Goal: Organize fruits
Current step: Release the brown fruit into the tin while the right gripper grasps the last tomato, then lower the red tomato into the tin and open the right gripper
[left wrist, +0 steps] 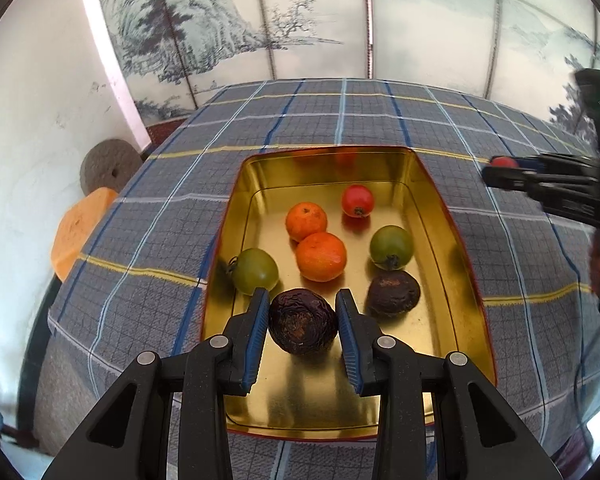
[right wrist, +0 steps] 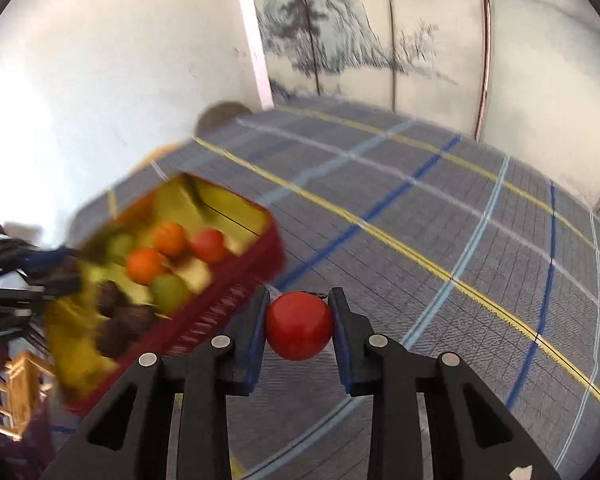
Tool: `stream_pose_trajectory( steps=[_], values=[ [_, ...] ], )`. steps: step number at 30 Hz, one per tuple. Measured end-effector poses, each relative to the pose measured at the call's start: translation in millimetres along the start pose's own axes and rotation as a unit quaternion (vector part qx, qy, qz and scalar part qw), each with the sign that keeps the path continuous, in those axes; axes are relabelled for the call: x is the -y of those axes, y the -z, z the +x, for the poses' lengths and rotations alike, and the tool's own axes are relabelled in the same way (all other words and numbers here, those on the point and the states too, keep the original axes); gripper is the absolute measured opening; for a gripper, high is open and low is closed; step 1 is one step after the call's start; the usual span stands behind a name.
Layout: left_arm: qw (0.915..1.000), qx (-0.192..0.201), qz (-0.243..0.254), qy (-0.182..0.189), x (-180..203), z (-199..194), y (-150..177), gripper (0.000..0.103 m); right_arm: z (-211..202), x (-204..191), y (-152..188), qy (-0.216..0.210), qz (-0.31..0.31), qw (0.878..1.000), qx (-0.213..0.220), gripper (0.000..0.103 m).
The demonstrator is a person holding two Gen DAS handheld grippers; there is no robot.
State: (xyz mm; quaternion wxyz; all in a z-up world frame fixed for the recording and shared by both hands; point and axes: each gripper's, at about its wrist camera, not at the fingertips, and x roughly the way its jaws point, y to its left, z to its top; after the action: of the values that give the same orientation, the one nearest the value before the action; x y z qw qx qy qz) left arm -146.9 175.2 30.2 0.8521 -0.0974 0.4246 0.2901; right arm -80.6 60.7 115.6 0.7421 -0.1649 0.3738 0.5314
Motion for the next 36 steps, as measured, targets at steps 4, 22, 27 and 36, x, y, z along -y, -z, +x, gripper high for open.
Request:
stream_pose_trajectory(
  steps=[4,22,27,36],
  values=[
    [0.9999,0.001,-0.011,0.002,-4,1,-2,0.035,-20,-27,-8,-0.019,-0.018,0.999,0.024,0.028],
    [0.9970,0.073,-0.016,-0.016,-8,-20,-16,0.078,-22,-62,-18,-0.060,-0.022,0.997,0.031,0.028],
    [0.9976,0.064,-0.020,-0.017,-8,-23,-12,0.078,-6,-81,-25,-0.082,-0.037,0.996,0.021,0.028],
    [0.9970,0.066,-0.023,-0.034,-14,-34,0,0.078,43,-100,-31,-0.107,-0.031,0.994,-0.020,0.028]
  ],
)
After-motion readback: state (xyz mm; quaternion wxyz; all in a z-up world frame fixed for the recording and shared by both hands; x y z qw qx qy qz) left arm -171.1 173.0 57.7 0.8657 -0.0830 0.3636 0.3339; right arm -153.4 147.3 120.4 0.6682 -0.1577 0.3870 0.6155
